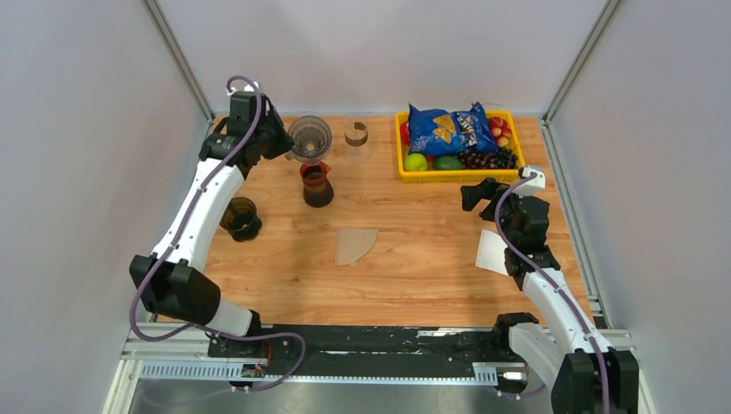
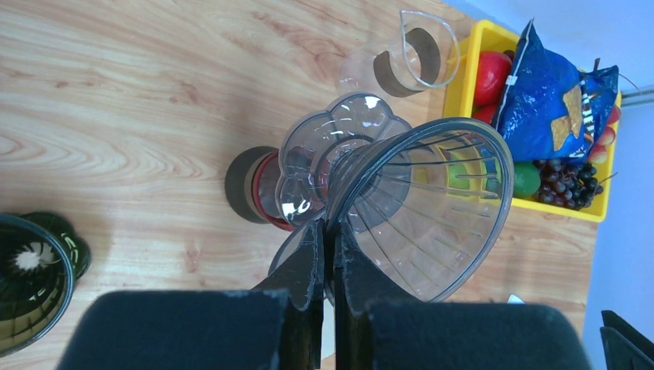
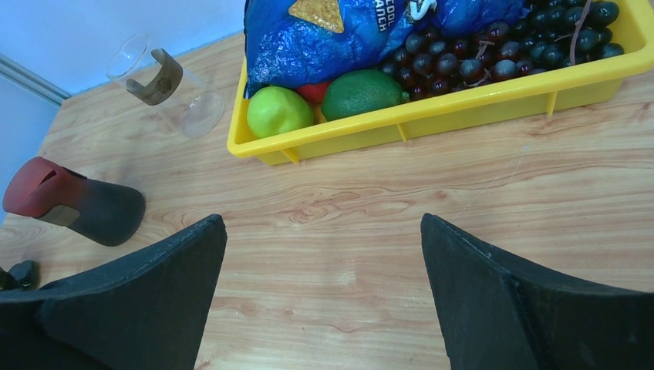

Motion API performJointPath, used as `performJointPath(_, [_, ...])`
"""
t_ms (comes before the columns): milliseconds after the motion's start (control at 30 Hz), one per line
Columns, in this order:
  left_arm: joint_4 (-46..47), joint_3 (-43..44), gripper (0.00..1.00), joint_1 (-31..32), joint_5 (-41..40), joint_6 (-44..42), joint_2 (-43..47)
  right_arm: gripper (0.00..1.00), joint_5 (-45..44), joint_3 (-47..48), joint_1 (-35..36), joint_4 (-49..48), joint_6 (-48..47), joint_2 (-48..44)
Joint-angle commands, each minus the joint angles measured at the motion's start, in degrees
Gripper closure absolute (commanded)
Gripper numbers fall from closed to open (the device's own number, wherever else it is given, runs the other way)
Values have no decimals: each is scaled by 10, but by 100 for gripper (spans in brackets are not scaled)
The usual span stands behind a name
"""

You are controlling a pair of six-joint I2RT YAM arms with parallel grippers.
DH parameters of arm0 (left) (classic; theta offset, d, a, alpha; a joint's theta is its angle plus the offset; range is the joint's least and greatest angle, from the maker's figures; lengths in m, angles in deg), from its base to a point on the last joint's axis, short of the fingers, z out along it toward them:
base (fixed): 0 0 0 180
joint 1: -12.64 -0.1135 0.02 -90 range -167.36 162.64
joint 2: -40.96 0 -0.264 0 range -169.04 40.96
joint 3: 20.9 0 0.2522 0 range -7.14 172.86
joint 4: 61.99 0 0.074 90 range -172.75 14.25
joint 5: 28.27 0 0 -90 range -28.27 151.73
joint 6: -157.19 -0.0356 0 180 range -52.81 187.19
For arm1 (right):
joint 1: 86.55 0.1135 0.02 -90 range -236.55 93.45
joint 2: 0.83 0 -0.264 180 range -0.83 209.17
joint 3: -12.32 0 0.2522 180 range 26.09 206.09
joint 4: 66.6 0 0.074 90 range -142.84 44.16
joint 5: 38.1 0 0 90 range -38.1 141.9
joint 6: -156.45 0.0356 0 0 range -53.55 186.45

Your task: Place the coffee filter in the dripper

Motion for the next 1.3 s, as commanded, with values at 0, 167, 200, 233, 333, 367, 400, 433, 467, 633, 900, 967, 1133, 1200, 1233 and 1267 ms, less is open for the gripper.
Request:
performJointPath(0, [4, 36, 100, -10, 44, 13, -12, 0, -9, 28, -2, 1, 8, -2])
performJointPath(167, [-21, 40, 100, -24, 43, 36, -32, 0, -16, 29, -2, 4, 12, -3])
performJointPath(200, [-23, 39, 100, -29, 47, 38, -40, 0, -18, 29, -2, 5, 13, -2])
performJointPath(233, [-24, 39, 100, -31, 51, 40, -43, 0, -20, 29, -2, 6, 13, -3])
performJointPath(333, [-27, 40, 100, -40, 76, 45, -64, 0, -21, 30, -2, 10, 12, -6])
performJointPath(367, [-29, 40, 100, -43, 79, 49, -68, 0, -22, 30, -1, 11, 12, -7])
performJointPath(400, [-30, 43, 100, -44, 82, 50, -75, 0, -24, 30, -2, 12, 11, -8])
performJointPath(433, [-33, 44, 100, -44, 82, 52, -78, 0, -27, 30, -2, 14, 11, -10])
performJointPath(467, [-34, 44, 100, -45, 81, 53, -82, 0, -30, 30, -2, 14, 11, -10])
performJointPath(633, [-44, 40, 100, -45, 75, 59, -89, 0, -40, 30, -2, 16, 13, -11])
performJointPath(900, [-54, 34, 97, -45, 58, 61, -82, 0, -43, 33, -2, 24, 12, -4])
performJointPath(967, [-56, 36, 93, -45, 54, 60, -81, 0, -46, 34, -2, 26, 12, -4])
performJointPath(1133, [-55, 34, 84, -45, 62, 55, -78, 0, -52, 33, -1, 27, 14, -4])
performJointPath(1200, [-54, 31, 83, -45, 59, 54, -74, 0, -54, 34, -2, 28, 14, -4])
performJointPath(1233, [-54, 30, 83, -45, 54, 54, -72, 0, -55, 34, -2, 28, 14, -4])
performJointPath(1267, [-55, 29, 82, -45, 52, 53, -72, 0, -55, 34, -1, 28, 14, -4])
